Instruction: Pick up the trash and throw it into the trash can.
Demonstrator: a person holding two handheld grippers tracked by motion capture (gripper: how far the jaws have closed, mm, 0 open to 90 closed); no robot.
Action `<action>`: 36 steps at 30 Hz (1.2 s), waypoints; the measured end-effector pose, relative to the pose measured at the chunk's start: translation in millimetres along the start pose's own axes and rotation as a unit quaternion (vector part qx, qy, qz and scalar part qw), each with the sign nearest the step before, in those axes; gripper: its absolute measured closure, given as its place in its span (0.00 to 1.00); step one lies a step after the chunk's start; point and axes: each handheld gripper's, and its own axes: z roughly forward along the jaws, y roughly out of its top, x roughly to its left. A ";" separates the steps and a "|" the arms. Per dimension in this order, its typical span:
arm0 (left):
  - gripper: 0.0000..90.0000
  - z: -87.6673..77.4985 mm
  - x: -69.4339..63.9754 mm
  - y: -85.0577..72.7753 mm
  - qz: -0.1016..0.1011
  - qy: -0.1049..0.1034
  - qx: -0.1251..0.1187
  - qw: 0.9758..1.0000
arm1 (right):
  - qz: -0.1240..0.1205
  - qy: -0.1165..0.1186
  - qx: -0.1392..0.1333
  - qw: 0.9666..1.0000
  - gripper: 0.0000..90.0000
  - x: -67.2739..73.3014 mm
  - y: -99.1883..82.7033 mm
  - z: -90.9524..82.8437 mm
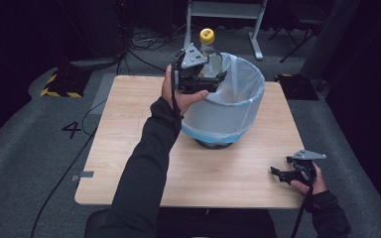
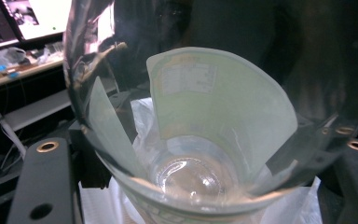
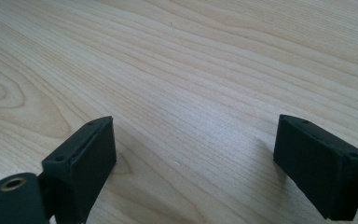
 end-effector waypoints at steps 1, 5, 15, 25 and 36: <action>0.31 2.6 -0.6 -0.6 -0.001 -0.004 0.004 1.000 | 0.000 0.000 0.000 1.000 0.14 0.0 0.0 0.0; 0.31 12.6 -4.5 -3.3 -0.004 -0.006 0.017 1.000 | 0.000 0.000 0.000 1.000 0.14 0.0 0.0 0.0; 0.31 25.3 -8.0 -11.7 -0.013 -0.008 0.040 0.999 | 0.000 0.000 0.000 1.000 0.14 0.0 0.0 0.0; 0.31 35.3 -5.3 -20.8 -0.033 -0.001 0.083 0.996 | 0.000 0.000 0.001 1.000 0.14 -0.1 0.1 0.2; 0.33 30.2 -0.9 -16.8 -0.052 0.000 0.055 0.997 | 0.000 0.000 0.001 1.000 0.14 -0.2 0.2 0.2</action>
